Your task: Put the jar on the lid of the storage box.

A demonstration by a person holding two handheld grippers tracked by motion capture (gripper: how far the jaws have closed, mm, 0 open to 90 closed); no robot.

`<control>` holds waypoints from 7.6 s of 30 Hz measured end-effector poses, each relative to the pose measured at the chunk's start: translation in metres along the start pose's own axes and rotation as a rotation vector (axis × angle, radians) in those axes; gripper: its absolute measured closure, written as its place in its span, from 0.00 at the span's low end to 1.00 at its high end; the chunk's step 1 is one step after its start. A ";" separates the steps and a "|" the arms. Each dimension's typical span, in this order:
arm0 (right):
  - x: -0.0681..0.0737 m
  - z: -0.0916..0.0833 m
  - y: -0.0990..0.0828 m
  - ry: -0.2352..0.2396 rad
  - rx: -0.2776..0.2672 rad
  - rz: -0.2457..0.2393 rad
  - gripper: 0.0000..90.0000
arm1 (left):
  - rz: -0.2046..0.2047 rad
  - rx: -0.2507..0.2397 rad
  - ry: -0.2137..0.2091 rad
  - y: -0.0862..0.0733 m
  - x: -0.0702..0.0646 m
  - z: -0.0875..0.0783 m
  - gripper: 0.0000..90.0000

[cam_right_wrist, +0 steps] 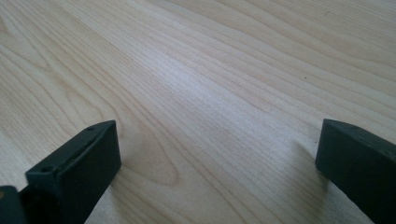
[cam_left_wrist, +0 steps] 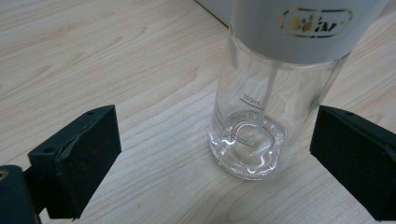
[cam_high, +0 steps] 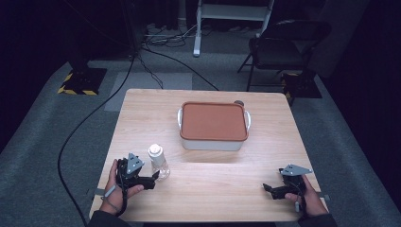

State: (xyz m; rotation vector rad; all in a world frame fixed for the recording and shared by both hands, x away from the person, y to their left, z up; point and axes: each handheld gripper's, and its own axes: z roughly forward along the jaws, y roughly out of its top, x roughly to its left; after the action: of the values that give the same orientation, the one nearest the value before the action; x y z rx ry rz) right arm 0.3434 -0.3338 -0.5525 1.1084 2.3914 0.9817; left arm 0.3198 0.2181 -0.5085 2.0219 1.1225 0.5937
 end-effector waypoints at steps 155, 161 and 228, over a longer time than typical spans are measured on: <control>0.000 0.000 0.000 0.000 0.000 0.000 0.00 | 0.060 -0.077 -0.189 0.077 -0.065 0.030 0.45; 0.000 0.000 0.000 0.000 0.000 0.000 0.00 | 0.067 -0.071 -0.196 0.081 -0.069 0.034 0.45; 0.000 0.000 0.000 0.000 0.000 0.000 0.00 | 0.085 -0.102 -0.174 0.179 -0.107 0.047 0.46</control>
State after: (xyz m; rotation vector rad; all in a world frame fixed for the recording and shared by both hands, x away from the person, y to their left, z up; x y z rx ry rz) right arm 0.3434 -0.3338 -0.5525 1.1079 2.3913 0.9816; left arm 0.3905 0.0468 -0.4020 1.9984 0.8905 0.4961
